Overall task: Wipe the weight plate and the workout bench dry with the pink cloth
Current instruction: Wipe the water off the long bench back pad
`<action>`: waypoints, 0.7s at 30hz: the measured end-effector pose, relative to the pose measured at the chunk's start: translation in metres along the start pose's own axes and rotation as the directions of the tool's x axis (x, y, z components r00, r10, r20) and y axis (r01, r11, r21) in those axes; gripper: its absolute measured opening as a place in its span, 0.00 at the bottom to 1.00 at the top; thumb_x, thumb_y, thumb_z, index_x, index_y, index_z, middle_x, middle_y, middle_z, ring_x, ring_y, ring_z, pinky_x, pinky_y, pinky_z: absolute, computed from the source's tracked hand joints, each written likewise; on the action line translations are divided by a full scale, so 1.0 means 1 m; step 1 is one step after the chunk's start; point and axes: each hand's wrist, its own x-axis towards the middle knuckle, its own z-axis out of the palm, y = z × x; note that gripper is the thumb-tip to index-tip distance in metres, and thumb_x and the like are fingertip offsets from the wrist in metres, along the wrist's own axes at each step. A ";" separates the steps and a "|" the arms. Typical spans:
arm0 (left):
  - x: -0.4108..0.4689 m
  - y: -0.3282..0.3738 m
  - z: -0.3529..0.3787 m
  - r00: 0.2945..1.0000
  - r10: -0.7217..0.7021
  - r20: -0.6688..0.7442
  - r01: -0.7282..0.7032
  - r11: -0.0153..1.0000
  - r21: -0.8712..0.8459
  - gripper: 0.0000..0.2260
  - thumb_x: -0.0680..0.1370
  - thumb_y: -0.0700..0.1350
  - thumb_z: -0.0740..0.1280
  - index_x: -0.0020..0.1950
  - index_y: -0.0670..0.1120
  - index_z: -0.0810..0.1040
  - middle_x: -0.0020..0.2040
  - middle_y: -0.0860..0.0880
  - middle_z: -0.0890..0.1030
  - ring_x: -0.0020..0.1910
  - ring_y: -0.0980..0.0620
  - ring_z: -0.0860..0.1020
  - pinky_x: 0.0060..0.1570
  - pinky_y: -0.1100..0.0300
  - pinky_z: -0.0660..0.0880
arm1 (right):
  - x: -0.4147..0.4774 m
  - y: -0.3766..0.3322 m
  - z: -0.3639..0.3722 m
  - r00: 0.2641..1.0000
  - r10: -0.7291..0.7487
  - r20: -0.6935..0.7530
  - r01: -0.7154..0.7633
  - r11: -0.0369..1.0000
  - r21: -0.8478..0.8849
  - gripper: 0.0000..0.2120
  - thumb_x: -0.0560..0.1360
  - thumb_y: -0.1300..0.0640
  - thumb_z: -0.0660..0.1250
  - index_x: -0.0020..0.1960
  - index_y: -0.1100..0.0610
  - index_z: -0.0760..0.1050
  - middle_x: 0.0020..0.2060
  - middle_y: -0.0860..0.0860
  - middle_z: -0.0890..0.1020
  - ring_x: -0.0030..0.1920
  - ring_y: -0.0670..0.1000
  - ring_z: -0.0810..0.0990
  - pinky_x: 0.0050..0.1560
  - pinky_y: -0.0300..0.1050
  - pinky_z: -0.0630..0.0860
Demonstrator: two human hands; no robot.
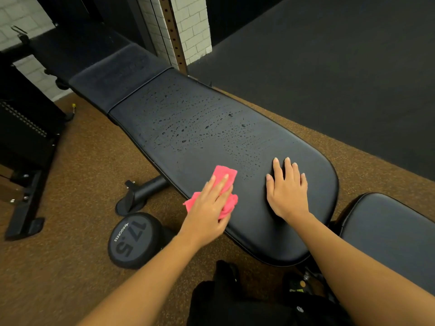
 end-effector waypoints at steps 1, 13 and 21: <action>0.001 0.000 0.000 1.000 0.022 0.007 -0.022 1.000 0.020 0.22 0.76 0.46 0.59 0.68 0.41 0.70 0.74 0.45 0.63 0.74 0.42 0.58 0.72 0.51 0.56 | 0.000 0.000 0.000 1.000 0.000 0.000 0.000 1.000 -0.003 0.26 0.81 0.47 0.47 0.76 0.54 0.52 0.75 0.58 0.55 0.75 0.59 0.52 0.73 0.57 0.49; 0.058 -0.007 -0.003 0.984 -0.169 -0.065 0.173 0.983 0.062 0.23 0.75 0.44 0.58 0.69 0.38 0.70 0.73 0.41 0.64 0.72 0.35 0.59 0.66 0.42 0.63 | 0.000 0.000 0.002 1.000 0.006 -0.023 -0.006 1.000 -0.007 0.26 0.80 0.46 0.46 0.75 0.56 0.58 0.73 0.59 0.61 0.73 0.61 0.58 0.70 0.60 0.56; 0.093 0.013 0.015 0.988 0.067 0.137 -0.079 0.994 0.078 0.22 0.79 0.45 0.61 0.72 0.41 0.66 0.75 0.44 0.59 0.74 0.39 0.56 0.67 0.43 0.63 | 0.003 0.003 0.005 0.999 -0.004 -0.032 0.003 1.000 -0.020 0.30 0.77 0.44 0.42 0.73 0.56 0.63 0.71 0.60 0.66 0.71 0.61 0.65 0.66 0.61 0.63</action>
